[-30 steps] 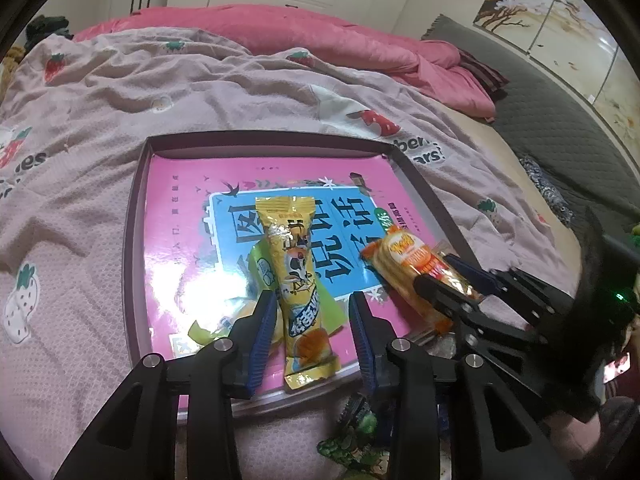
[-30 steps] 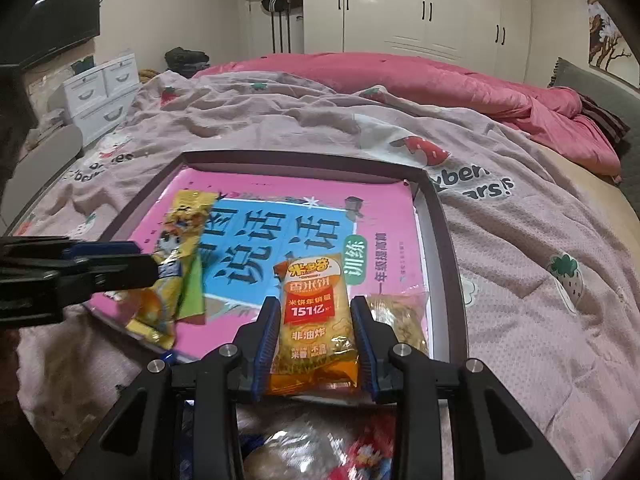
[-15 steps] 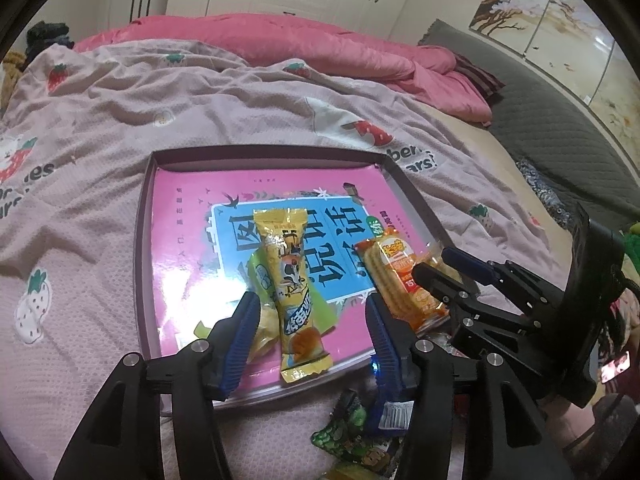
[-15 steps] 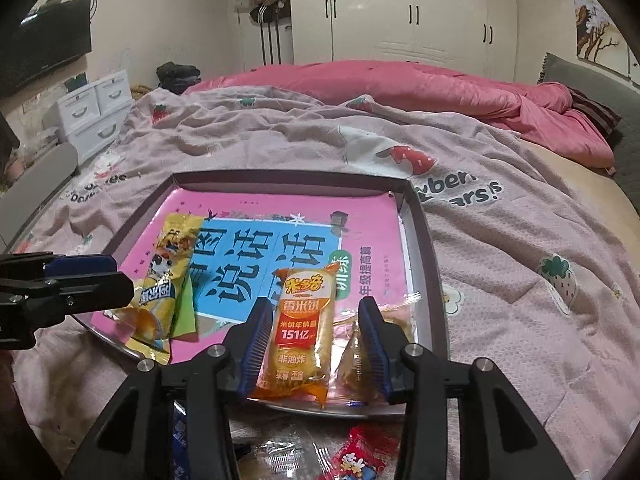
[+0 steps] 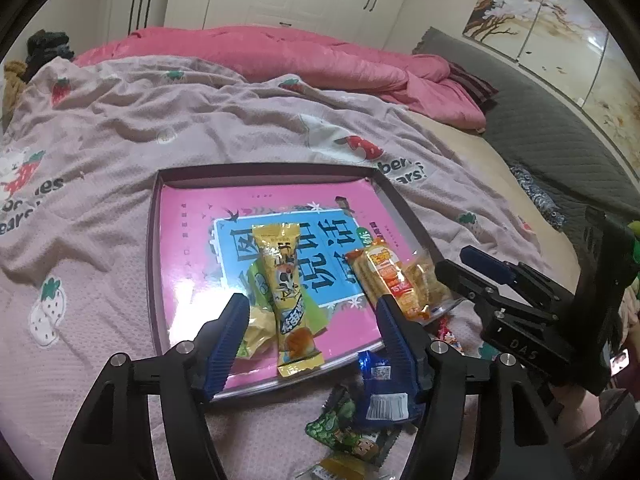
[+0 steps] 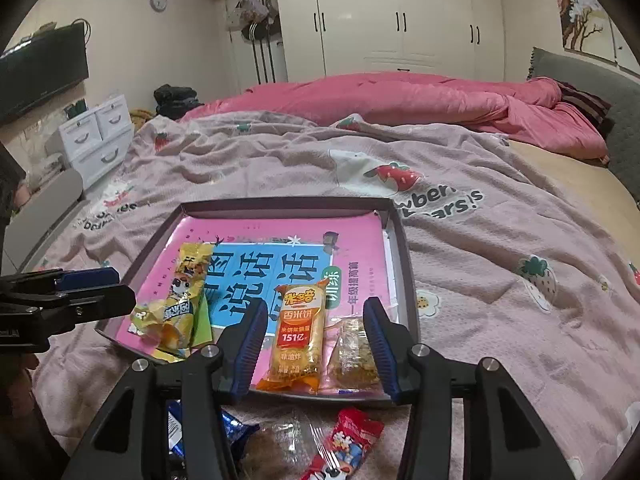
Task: Organize snacks
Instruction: 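Lower both yellow snacks onto the book in the tray and open both tools, then move the left tool to the blue biscuit packet while the right tool approaches the red candy stick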
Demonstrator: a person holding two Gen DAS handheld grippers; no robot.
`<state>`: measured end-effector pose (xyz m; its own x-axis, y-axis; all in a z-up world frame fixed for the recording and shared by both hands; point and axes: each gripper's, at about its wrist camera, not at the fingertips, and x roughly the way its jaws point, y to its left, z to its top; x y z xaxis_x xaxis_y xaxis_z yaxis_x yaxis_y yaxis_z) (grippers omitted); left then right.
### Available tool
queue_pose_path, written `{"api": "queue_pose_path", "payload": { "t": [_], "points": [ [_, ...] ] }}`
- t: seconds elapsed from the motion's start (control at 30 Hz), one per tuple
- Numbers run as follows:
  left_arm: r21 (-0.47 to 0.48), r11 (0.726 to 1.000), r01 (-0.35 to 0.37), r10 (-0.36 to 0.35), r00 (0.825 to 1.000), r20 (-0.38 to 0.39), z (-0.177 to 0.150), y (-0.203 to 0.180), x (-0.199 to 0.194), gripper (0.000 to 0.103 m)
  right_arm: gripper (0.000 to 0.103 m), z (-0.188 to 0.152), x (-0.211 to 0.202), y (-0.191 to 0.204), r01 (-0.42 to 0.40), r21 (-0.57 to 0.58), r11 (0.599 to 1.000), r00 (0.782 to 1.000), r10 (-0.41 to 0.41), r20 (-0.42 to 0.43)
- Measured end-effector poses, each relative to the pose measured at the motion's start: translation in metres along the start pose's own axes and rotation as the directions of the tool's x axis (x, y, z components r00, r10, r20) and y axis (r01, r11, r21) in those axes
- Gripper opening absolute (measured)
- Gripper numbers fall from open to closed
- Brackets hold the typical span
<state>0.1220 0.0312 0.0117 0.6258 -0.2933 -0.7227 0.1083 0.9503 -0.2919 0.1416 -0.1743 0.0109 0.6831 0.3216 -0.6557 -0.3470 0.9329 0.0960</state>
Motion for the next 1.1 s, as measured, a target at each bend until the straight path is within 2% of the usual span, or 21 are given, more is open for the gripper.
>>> {"api": "queue_pose_path", "payload": {
  "t": [0.2, 0.33, 0.6, 1.1],
  "points": [
    [0.014, 1.000, -0.004, 0.004, 1.000, 0.010, -0.001, -0.003, -0.010, 0.070, 0.050, -0.002, -0.018, -0.006, -0.005, 0.024, 1.000, 1.000, 0.004, 0.020],
    [0.012, 1.000, -0.008, 0.007, 1.000, 0.020, -0.002, -0.002, -0.017, 0.071, 0.055, -0.001, -0.025, -0.009, -0.008, 0.039, 0.999, 0.999, 0.007, 0.031],
    [0.011, 1.000, -0.015, 0.014, 0.999, 0.035, -0.004, 0.002, -0.032, 0.074, 0.056, -0.007, -0.040, -0.006, -0.005, 0.038, 0.999, 0.999, 0.004, 0.039],
    [0.026, 1.000, -0.008, 0.007, 1.000, 0.031, -0.012, -0.005, -0.046, 0.075, 0.057, -0.022, -0.056, 0.001, -0.011, 0.040, 0.999, 1.000, 0.010, 0.026]
  ]
}}
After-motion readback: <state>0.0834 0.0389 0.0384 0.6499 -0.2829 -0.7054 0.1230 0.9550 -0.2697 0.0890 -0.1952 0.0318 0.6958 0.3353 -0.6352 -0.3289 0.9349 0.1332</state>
